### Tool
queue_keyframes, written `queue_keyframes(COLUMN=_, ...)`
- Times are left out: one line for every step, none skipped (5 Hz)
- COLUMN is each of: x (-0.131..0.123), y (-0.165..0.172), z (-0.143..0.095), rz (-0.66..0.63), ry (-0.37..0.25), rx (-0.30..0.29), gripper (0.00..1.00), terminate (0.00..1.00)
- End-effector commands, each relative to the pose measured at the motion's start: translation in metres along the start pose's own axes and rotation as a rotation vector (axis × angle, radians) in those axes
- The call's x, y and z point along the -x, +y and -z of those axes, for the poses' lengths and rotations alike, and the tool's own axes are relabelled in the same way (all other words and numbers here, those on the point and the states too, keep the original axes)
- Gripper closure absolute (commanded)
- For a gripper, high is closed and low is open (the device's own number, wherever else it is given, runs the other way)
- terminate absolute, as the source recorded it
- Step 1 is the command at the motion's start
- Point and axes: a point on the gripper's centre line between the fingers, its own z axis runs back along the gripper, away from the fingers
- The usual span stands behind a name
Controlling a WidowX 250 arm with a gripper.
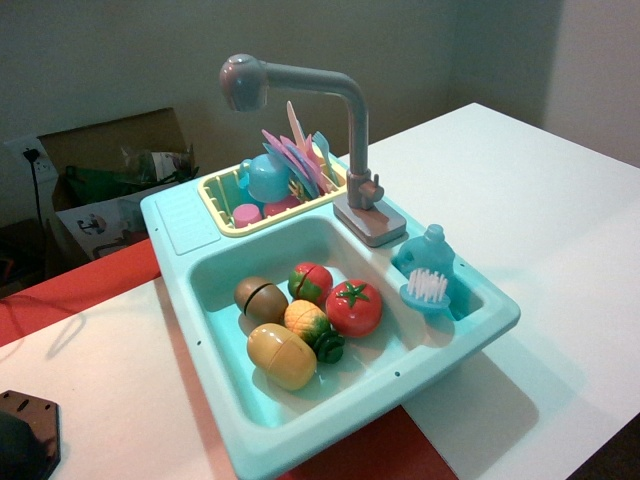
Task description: Move faucet front to left
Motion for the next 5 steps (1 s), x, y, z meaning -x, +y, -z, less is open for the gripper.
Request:
queue_keyframes(x=0.0, y=0.0, z=0.0, rz=0.0, ry=0.0, rx=0.0, gripper=0.0, terminate=0.0)
queue_keyframes(x=-0.013, y=-0.009, z=0.003, rz=-0.01, ry=0.028, rx=0.032, gripper=0.0, terminate=0.0)
queue_keyframes(x=-0.037, y=-0.039, z=0.033, rz=-0.006, ry=0.071, rx=0.002, gripper=0.0, terminate=0.0)
queue_keyframes(x=-0.05, y=-0.054, z=0.04, rz=-0.034, ry=0.096, rx=-0.014, gripper=0.0, terminate=0.0)
queue_keyframes(x=-0.061, y=-0.065, z=0.038, rz=-0.064, ry=0.104, rx=-0.021, gripper=0.0, terminate=0.0)
